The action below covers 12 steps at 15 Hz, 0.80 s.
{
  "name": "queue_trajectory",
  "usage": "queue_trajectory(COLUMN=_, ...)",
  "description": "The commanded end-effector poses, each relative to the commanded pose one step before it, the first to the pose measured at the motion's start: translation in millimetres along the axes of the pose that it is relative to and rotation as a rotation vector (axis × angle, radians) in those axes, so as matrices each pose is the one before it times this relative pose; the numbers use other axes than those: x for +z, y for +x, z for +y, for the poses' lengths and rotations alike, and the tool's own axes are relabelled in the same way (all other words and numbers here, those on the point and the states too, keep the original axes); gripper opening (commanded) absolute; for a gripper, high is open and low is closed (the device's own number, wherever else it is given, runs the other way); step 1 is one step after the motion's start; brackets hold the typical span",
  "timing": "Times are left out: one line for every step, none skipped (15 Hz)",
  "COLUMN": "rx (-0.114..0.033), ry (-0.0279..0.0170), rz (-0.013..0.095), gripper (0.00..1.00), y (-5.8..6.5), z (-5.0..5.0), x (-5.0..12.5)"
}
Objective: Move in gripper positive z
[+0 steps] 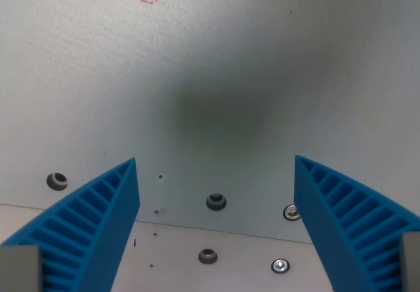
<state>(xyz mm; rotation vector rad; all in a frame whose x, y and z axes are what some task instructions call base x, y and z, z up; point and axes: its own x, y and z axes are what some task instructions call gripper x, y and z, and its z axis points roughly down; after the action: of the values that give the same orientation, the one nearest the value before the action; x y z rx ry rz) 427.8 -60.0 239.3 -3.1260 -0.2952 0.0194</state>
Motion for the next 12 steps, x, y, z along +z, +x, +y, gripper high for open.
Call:
queue_trajectory(rx=0.0, ry=-0.00123, rz=0.0049, gripper=1.0, y=0.39, z=0.11, x=2.99)
queue_trajectory(rx=0.0, ry=0.0, rz=0.0, gripper=1.0, y=0.0, z=0.0, x=5.0)
queue_trajectory(rx=0.0, ry=0.0, rz=0.0, gripper=1.0, y=0.0, z=0.0, x=5.0)
queue_trajectory(rx=0.0, ry=0.0, rz=0.0, gripper=1.0, y=0.0, z=0.0, x=5.0)
queue_trajectory(rx=0.0, ry=0.0, rz=0.0, gripper=1.0, y=0.0, z=0.0, x=5.0)
queue_trajectory(rx=0.0, ry=0.0, rz=0.0, gripper=1.0, y=0.0, z=0.0, x=5.0)
queue_trajectory(rx=0.0, ry=0.0, rz=0.0, gripper=1.0, y=0.0, z=0.0, x=5.0)
queue_trajectory(rx=0.0, ry=0.0, rz=0.0, gripper=1.0, y=0.0, z=0.0, x=5.0)
queue_trajectory(rx=0.0, ry=0.0, rz=0.0, gripper=1.0, y=0.0, z=0.0, x=5.0)
queue_trajectory(rx=0.0, ry=0.0, rz=0.0, gripper=1.0, y=0.0, z=0.0, x=5.0)
queue_trajectory(rx=0.0, ry=0.0, rz=0.0, gripper=1.0, y=0.0, z=0.0, x=5.0)
queue_trajectory(rx=0.0, ry=0.0, rz=0.0, gripper=1.0, y=0.0, z=0.0, x=5.0)
